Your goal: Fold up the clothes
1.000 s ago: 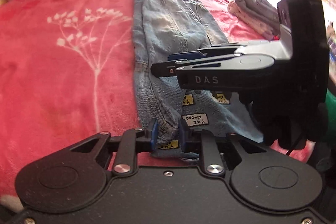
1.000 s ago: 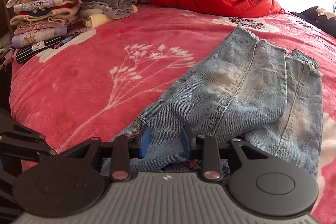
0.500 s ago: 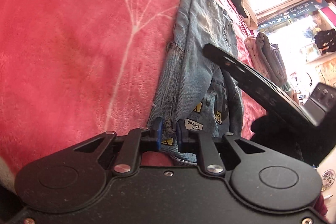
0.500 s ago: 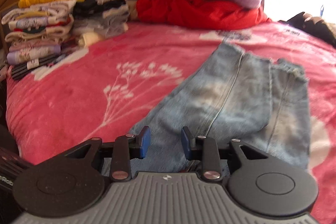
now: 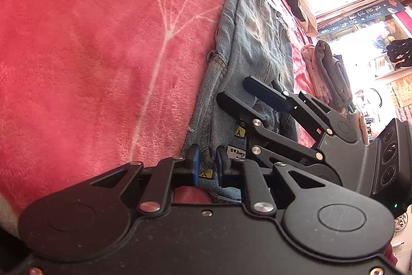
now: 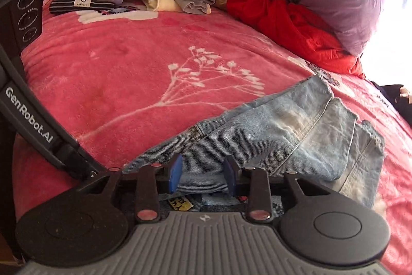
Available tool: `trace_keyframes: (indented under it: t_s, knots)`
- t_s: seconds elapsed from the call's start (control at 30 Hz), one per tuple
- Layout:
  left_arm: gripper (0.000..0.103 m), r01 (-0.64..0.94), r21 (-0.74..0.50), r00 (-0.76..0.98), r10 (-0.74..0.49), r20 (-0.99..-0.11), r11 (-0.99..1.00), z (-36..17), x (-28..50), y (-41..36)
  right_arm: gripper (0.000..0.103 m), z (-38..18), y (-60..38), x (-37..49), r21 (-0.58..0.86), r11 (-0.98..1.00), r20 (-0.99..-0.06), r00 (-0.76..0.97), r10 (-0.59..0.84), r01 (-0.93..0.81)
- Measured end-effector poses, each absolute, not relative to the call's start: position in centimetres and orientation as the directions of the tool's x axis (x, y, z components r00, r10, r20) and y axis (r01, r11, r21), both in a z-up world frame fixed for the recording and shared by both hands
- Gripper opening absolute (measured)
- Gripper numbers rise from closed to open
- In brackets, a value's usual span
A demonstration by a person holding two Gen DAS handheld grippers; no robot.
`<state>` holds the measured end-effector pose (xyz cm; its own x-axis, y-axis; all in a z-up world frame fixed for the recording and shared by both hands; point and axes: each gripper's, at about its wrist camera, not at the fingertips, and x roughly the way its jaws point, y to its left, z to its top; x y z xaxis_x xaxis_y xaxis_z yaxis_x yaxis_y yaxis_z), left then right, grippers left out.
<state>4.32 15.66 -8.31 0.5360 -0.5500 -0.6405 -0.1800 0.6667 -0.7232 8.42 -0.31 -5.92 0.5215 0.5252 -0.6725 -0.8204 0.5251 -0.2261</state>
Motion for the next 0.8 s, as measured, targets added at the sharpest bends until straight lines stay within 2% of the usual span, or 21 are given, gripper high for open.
trace_keyframes:
  t_s: [0.1, 0.23, 0.4, 0.43, 0.47, 0.53, 0.57, 0.7, 0.8]
  knots:
    - [0.013, -0.158, -0.732, 0.537, -0.564, -0.627, 0.662, -7.9, 4.0, 15.9, 0.039, -5.0, -0.5, 8.9, -0.177, 0.556, -0.686, 0.507, 0.522, -0.812]
    - [0.013, -0.094, -0.735, 0.581, -0.563, -0.588, 0.671, -6.0, 3.2, 16.5, 0.038, -3.6, -2.8, 9.2, -0.068, 0.624, -0.655, 0.506, 0.561, -0.779]
    - [0.013, -0.025, -0.771, 0.706, -0.534, -0.465, 0.637, -3.9, 2.6, 17.5, 0.038, -2.7, -7.1, 8.9, -0.012, 0.719, -0.619, 0.570, 0.540, -0.695]
    - [0.013, -0.025, -0.757, 0.713, -0.519, -0.471, 0.653, -3.9, 2.8, 17.4, 0.038, -2.5, -7.9, 8.9, 0.000, 0.736, -0.612, 0.582, 0.535, -0.677]
    - [0.016, -0.026, -0.735, 0.717, -0.500, -0.486, 0.677, -3.9, 3.0, 17.2, 0.038, -2.3, -8.8, 8.8, 0.012, 0.753, -0.606, 0.595, 0.529, -0.658]
    - [0.039, -0.042, -0.699, 0.725, -0.460, -0.513, 0.713, -3.9, 3.5, 16.8, 0.039, -1.9, -10.5, 8.7, 0.036, 0.784, -0.592, 0.619, 0.516, -0.619]
    - [0.055, -0.053, -0.690, 0.729, -0.444, -0.521, 0.722, -3.9, 3.6, 16.7, 0.041, -1.8, -11.4, 8.7, 0.053, 0.800, -0.586, 0.630, 0.510, -0.598]
    - [0.058, -0.089, -0.650, 0.710, -0.410, -0.573, 0.755, -4.6, 4.0, 16.4, 0.044, -3.4, -17.9, 8.2, 0.338, 0.851, -0.545, 0.654, 0.525, -0.402]
    - [0.058, -0.132, -0.669, 0.680, -0.424, -0.598, 0.731, -5.8, 4.0, 16.7, 0.047, -6.1, -21.5, 7.1, 0.506, 0.823, -0.540, 0.651, 0.534, -0.256]
